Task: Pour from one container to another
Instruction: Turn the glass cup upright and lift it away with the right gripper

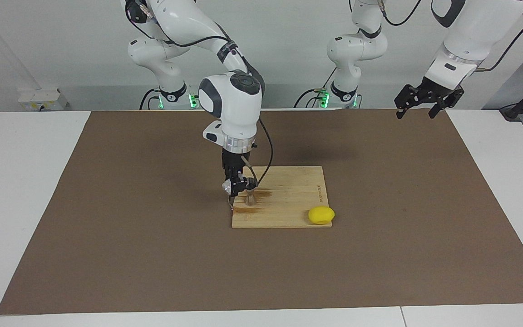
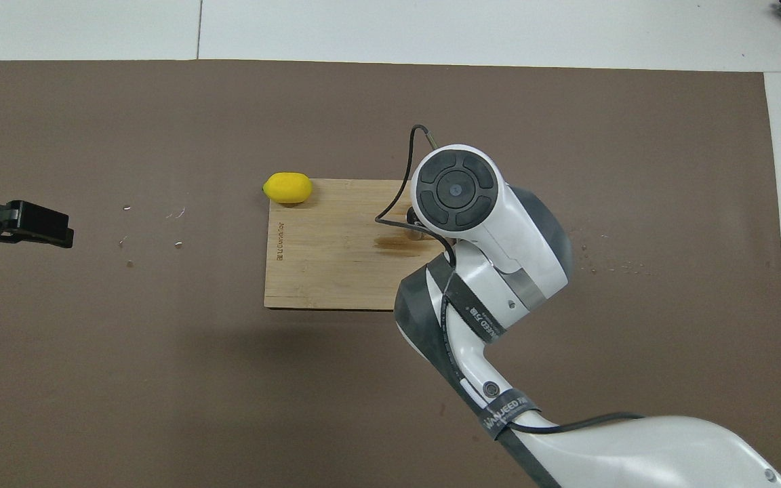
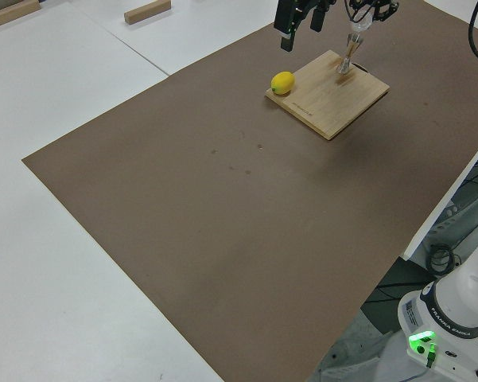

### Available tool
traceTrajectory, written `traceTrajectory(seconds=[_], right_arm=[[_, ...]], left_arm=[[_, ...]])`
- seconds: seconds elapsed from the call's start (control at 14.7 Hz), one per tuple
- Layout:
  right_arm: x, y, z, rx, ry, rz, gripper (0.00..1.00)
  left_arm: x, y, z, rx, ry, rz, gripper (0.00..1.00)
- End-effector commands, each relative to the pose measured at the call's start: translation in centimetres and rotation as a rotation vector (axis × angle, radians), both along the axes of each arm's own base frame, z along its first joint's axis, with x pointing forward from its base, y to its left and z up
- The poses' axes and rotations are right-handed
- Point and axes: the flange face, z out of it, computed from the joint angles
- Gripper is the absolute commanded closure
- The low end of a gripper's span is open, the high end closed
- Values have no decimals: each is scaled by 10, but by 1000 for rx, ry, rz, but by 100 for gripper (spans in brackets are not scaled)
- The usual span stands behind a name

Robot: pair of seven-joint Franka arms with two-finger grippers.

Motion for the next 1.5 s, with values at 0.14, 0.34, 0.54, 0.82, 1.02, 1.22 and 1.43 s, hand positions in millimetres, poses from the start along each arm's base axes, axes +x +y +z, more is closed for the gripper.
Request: traceTrajectory(seconds=[0.14, 0.34, 0.54, 0.82, 1.02, 1.22, 1.43], right_arm=[[5, -10, 8, 68, 29, -81, 100], [17, -25, 17, 173, 46, -155, 100], [22, -34, 17, 235, 70, -197, 100], [34, -58, 14, 346, 113, -282, 100], [47, -93, 8, 445, 156, -335, 100], [54, -145, -6, 541, 206, -377, 100], [46, -207, -28, 647, 250, -382, 100]], left_arm=[[-4, 1, -1, -7, 0, -5, 0], [-4, 2, -1, -8, 0, -3, 0], [-4, 2, -1, -8, 0, -3, 0], [-4, 2, -1, -8, 0, -5, 0], [-4, 2, -1, -8, 0, -3, 0], [-4, 2, -1, -8, 0, -3, 0], [-4, 2, -1, -8, 0, -3, 0]])
